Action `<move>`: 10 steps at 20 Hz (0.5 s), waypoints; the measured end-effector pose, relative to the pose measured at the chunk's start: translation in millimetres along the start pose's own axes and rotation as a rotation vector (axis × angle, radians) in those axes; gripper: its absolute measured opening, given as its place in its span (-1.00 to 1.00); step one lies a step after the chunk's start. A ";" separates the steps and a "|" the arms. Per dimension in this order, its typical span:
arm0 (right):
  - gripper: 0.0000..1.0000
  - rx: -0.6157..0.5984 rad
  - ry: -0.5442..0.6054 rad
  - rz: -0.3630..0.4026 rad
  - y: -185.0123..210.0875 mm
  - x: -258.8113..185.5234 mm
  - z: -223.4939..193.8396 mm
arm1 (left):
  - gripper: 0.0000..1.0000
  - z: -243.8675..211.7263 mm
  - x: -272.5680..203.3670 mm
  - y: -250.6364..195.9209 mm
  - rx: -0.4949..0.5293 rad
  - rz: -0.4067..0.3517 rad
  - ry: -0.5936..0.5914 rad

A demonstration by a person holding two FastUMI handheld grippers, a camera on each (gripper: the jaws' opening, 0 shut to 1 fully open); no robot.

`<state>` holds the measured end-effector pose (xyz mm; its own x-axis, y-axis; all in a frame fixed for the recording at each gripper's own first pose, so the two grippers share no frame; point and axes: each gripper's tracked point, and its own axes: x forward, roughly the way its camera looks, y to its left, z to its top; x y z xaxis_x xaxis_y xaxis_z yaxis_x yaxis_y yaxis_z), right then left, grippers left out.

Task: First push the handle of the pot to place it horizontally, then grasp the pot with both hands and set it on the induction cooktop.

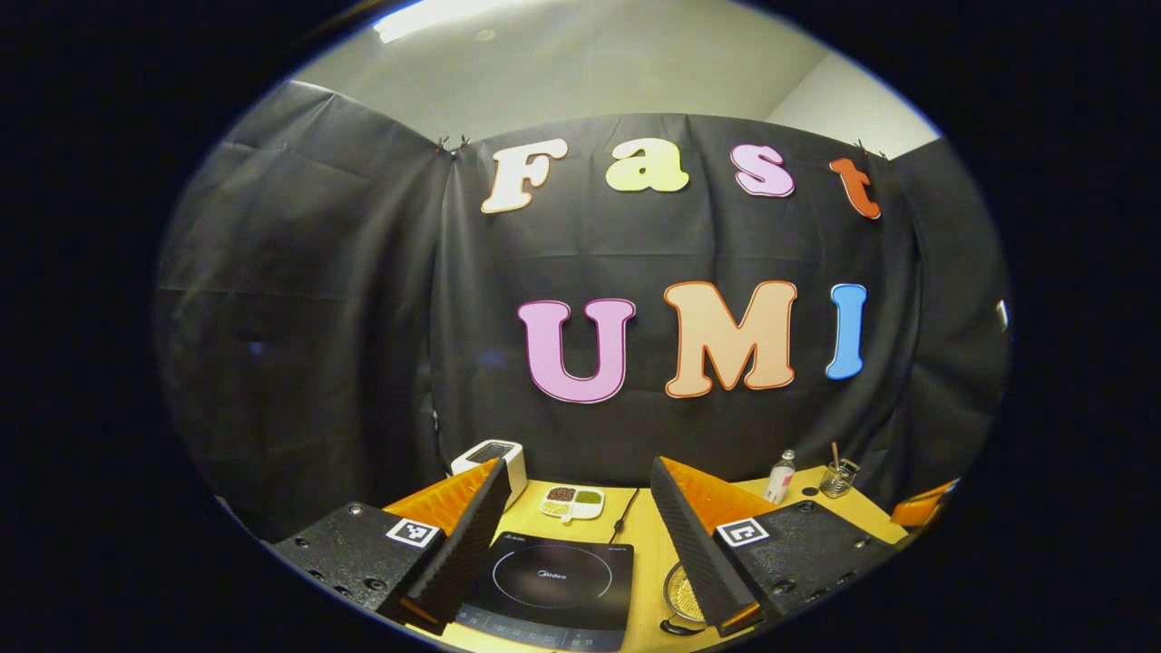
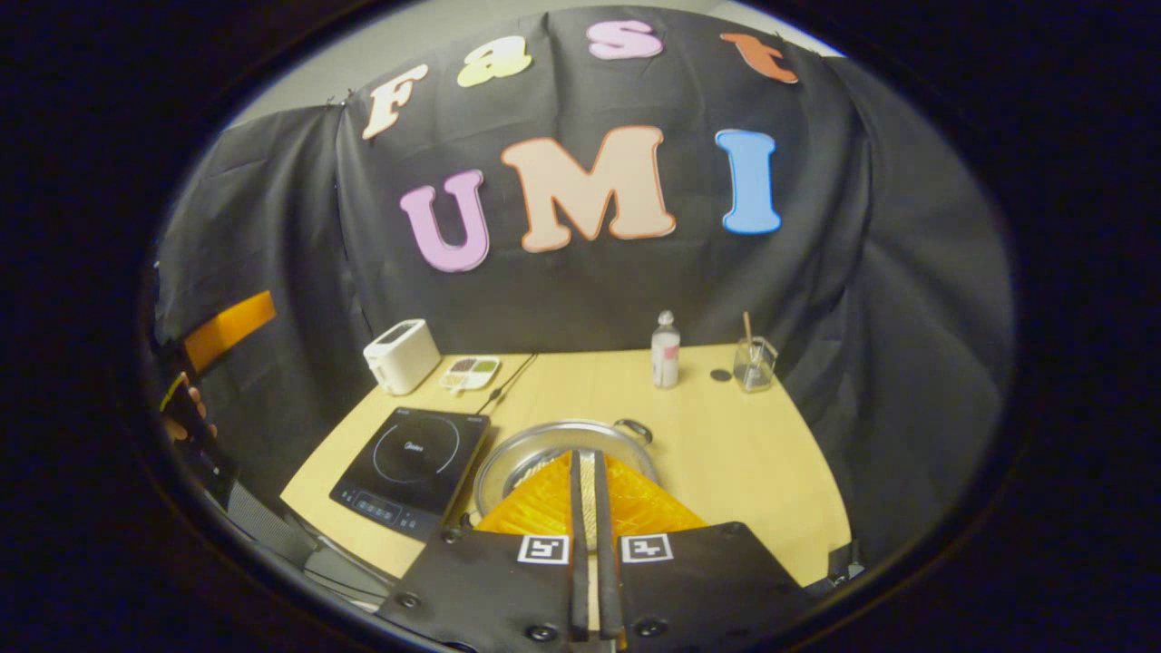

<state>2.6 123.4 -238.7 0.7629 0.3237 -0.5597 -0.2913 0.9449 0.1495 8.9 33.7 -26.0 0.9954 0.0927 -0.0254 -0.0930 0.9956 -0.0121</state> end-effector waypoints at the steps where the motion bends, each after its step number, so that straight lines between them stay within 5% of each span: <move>1: -0.86 -0.001 0.045 0.001 9.3 6.0 -13.9 | 0.91 -1.8 5.3 6.4 -0.001 -0.007 0.006; 10: -0.85 0.013 0.488 -0.052 50.9 39.7 -143.9 | 0.91 -29.5 37.6 44.6 0.018 -0.074 0.040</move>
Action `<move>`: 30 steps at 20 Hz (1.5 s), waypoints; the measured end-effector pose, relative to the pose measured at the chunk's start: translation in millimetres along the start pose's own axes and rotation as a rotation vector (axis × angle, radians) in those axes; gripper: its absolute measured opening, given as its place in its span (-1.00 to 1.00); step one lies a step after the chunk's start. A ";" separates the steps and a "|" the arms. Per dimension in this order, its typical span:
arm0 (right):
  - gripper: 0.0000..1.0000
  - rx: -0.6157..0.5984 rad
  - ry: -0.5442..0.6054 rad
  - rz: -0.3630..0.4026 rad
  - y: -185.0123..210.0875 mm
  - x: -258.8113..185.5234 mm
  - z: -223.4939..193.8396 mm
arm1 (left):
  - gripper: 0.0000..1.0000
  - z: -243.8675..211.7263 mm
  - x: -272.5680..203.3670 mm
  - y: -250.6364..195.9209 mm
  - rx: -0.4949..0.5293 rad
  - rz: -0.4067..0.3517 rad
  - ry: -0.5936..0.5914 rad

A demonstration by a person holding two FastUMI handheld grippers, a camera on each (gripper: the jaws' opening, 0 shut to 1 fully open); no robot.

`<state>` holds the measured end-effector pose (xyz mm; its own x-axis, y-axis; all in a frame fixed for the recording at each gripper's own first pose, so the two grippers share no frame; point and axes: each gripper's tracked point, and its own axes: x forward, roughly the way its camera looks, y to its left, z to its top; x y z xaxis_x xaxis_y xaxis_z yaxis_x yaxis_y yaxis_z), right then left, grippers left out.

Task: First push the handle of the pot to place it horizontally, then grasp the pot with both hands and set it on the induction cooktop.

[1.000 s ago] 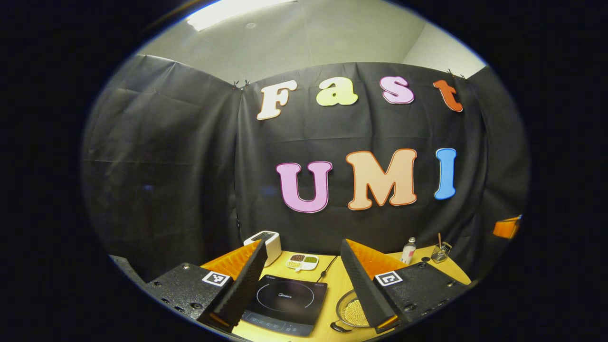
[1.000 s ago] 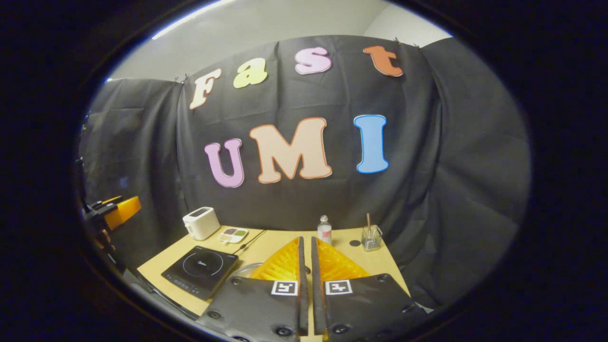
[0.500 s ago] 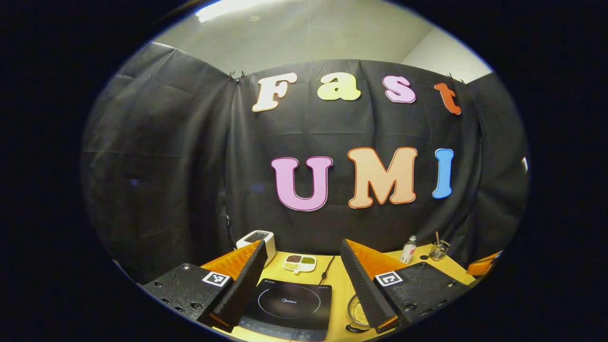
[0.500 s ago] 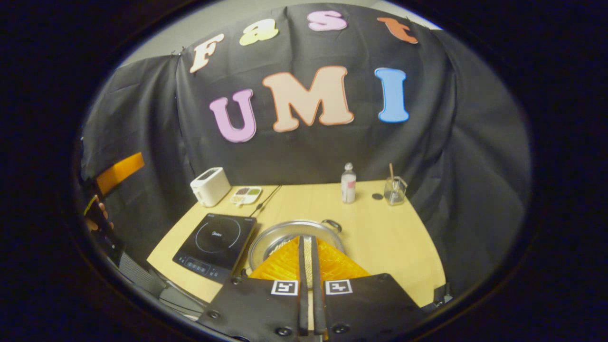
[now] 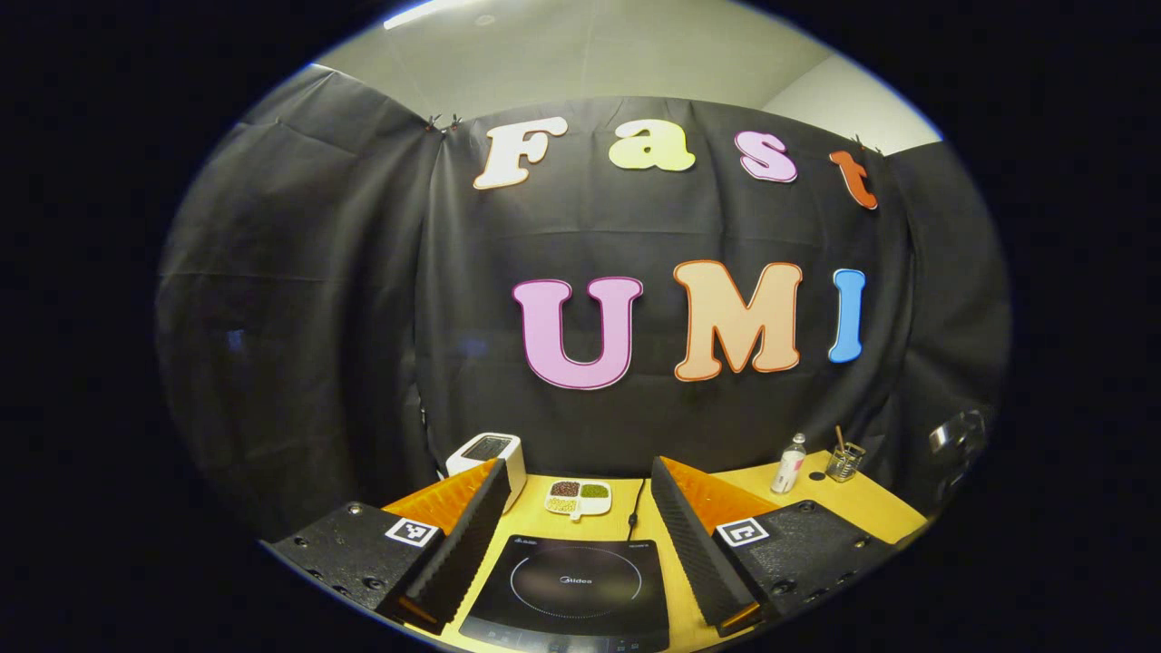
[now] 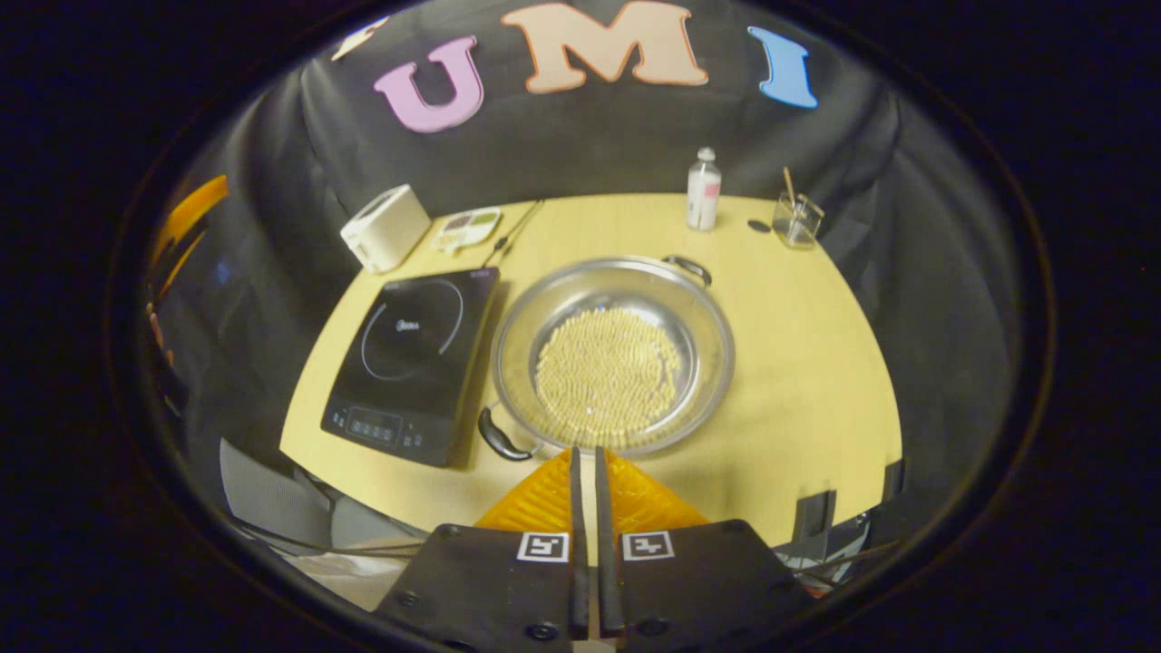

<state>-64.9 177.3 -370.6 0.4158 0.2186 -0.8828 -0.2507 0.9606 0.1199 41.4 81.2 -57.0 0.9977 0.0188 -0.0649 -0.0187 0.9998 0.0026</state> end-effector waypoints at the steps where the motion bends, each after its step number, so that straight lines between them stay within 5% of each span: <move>1: -0.86 0.005 0.040 -0.001 3.0 6.8 -10.0 | 0.91 -4.3 1.7 1.7 -0.002 -0.009 0.009; 13: -0.84 0.029 0.263 -0.092 14.8 87.1 -53.3 | 0.92 -44.3 18.5 19.5 -0.034 -0.076 0.075; 17: -0.85 0.002 0.256 -0.126 19.6 97.3 -53.6 | 0.99 -50.9 19.2 25.6 -0.042 -0.085 0.087; 18: -0.85 0.000 0.246 -0.130 22.0 100.0 -51.9 | 0.86 -50.9 20.1 26.0 -0.045 -0.088 0.084; 21: -0.85 0.007 0.232 -0.137 31.5 104.4 -49.7 | 0.99 -51.8 21.0 28.2 -0.042 -0.096 0.082; 23: -0.88 0.014 0.218 -0.142 36.5 107.2 -45.8 | 0.86 -52.2 21.2 28.1 -0.039 -0.104 0.079; 30: -0.87 0.173 0.185 -0.094 71.7 119.1 -29.0 | 0.85 -60.7 19.5 31.1 -0.049 -0.123 0.094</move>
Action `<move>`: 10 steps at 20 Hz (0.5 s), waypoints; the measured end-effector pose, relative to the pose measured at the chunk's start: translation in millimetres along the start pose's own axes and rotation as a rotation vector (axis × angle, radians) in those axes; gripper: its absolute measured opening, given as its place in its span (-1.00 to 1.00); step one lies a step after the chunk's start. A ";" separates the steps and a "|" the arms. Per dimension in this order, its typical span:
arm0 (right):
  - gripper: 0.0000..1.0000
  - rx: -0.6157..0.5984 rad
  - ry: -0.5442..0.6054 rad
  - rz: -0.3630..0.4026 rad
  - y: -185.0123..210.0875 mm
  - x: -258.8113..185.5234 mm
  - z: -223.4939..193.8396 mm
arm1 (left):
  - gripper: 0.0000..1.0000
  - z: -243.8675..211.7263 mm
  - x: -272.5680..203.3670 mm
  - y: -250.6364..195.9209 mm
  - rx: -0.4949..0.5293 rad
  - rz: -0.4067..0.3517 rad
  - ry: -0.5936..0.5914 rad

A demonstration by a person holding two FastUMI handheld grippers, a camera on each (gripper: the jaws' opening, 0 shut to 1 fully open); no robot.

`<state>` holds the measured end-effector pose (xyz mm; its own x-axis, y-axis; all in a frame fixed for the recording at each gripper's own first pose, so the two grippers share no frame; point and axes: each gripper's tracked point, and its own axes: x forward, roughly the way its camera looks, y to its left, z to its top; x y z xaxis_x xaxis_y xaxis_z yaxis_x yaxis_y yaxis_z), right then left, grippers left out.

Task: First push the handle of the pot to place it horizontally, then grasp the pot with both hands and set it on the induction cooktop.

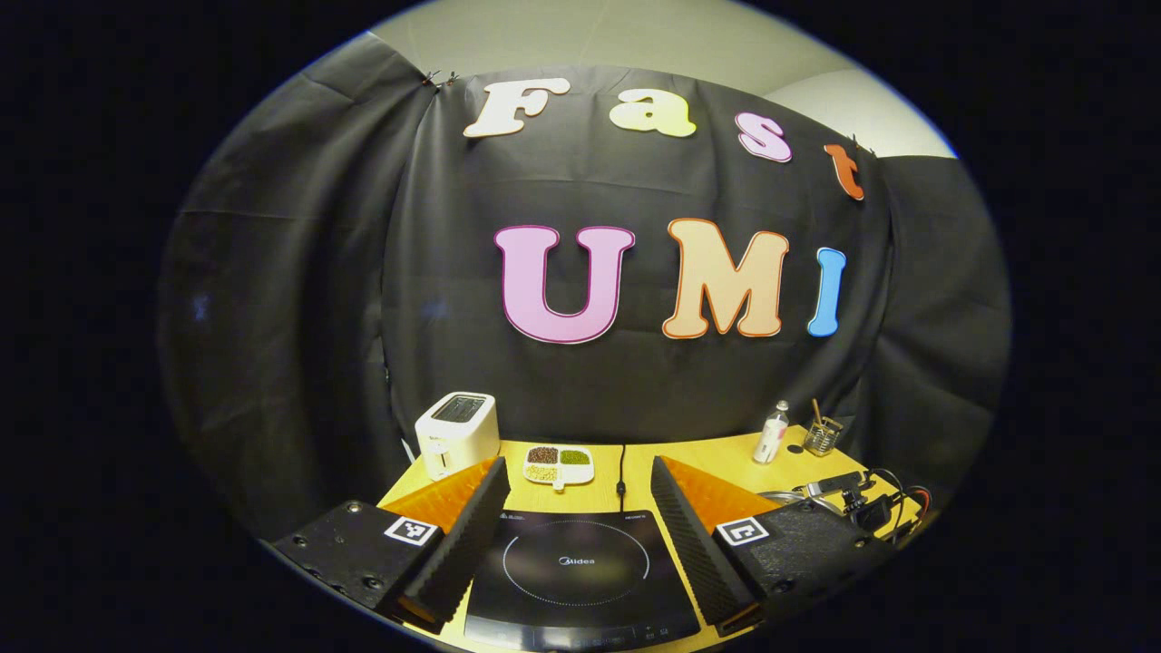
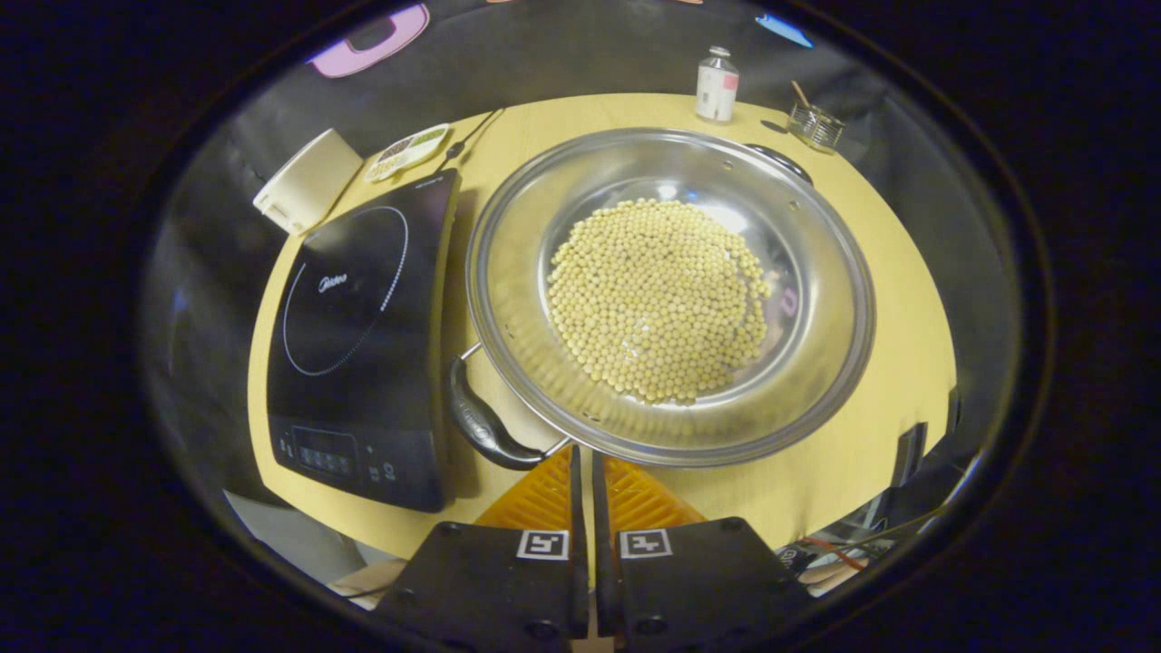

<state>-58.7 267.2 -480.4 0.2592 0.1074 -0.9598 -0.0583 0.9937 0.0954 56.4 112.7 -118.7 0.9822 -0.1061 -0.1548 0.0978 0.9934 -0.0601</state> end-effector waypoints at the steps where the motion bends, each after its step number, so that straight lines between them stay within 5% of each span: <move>1: -0.87 0.023 -0.007 0.011 7.6 2.5 1.7 | 0.85 -0.2 0.0 1.3 0.002 0.000 0.000; 10: -0.92 0.230 -0.083 0.057 51.0 17.1 35.2 | 0.92 -10.7 1.0 12.6 0.008 0.005 0.021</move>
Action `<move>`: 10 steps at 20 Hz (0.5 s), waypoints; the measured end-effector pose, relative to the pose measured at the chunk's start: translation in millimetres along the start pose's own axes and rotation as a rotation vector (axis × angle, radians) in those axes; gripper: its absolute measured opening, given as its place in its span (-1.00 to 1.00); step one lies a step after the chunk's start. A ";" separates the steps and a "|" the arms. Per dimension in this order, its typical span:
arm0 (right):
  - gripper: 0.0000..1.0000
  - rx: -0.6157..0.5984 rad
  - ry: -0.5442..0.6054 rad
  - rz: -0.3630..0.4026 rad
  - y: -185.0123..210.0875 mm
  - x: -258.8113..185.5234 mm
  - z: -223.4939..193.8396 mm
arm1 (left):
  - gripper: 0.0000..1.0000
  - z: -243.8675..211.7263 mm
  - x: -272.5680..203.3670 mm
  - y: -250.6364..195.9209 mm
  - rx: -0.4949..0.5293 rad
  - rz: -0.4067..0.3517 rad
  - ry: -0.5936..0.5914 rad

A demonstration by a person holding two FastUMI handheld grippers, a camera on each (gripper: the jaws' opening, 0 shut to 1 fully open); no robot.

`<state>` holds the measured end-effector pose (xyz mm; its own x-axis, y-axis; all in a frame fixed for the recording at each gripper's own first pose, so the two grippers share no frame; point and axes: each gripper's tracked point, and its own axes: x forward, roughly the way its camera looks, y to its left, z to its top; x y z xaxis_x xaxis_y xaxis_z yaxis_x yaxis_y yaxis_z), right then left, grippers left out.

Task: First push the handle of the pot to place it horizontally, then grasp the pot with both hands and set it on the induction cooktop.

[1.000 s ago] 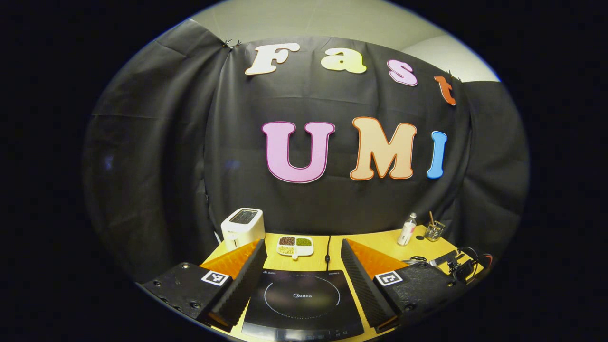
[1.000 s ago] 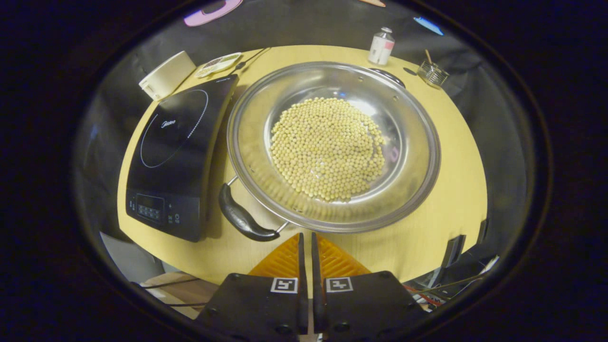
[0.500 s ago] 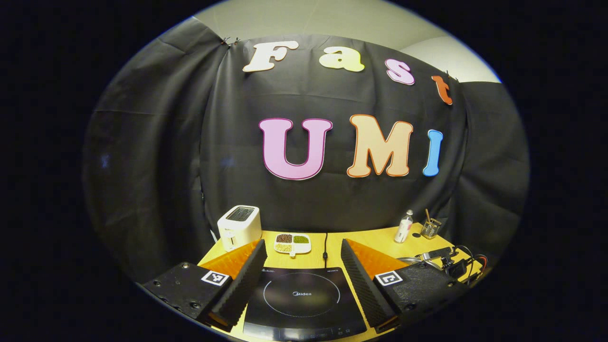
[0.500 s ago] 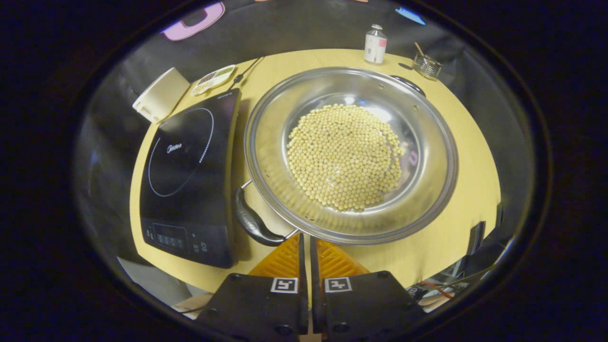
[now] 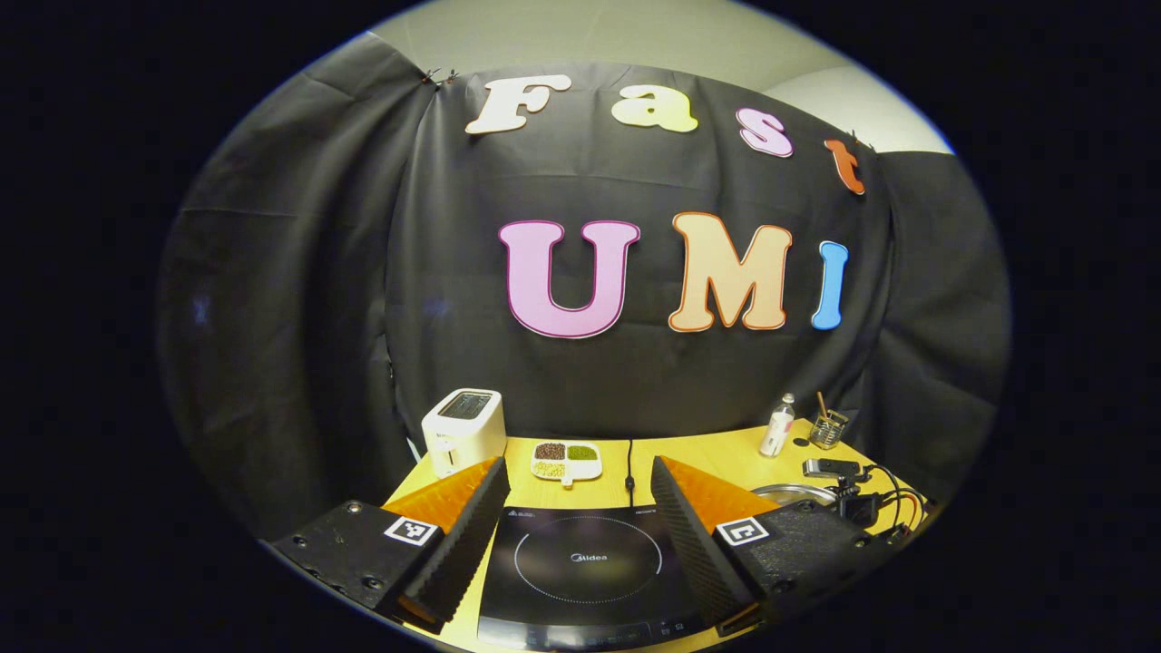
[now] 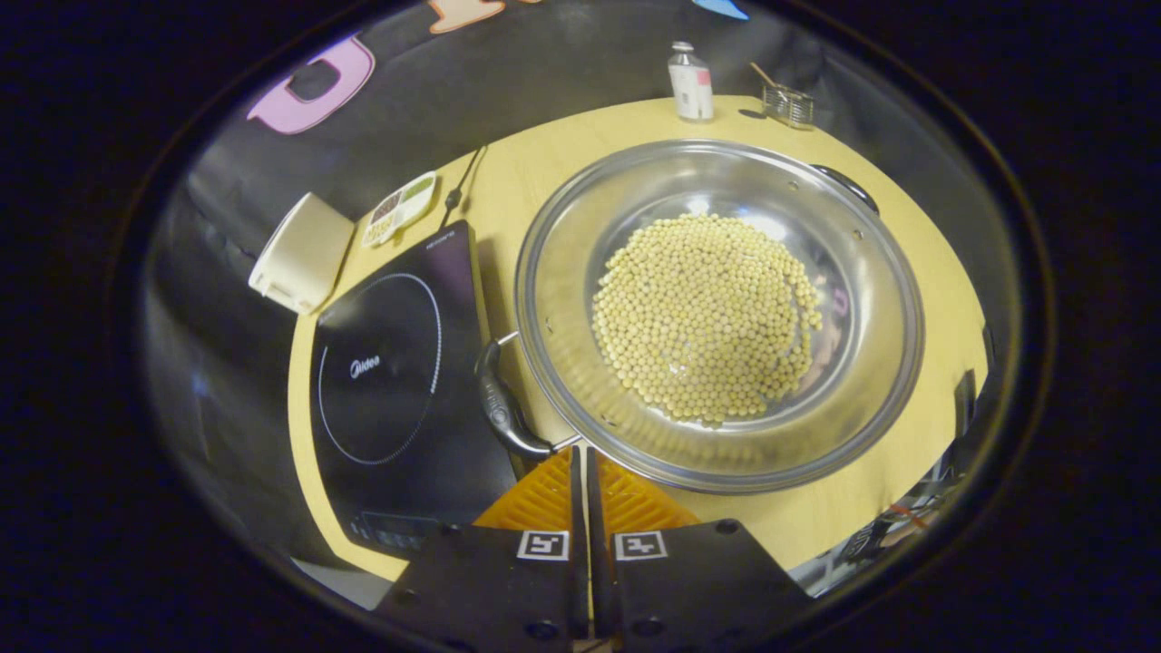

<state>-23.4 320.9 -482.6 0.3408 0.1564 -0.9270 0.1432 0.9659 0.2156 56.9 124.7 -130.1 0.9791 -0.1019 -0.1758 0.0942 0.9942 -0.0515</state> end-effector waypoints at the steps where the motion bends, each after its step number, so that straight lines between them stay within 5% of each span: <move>1: -1.00 0.024 -0.010 0.002 3.4 2.1 2.1 | 0.92 -0.9 0.3 0.5 -0.003 -0.001 0.002; 10: -1.00 0.152 -0.053 0.005 15.9 10.9 23.2 | 0.86 -9.5 7.9 -1.8 -0.013 -0.019 0.022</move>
<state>4.2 333.1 -482.1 0.3901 0.1459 -0.9091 0.2795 0.9220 0.2679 62.7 121.7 -140.8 0.9731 -0.1214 -0.1961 0.1101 0.9916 -0.0674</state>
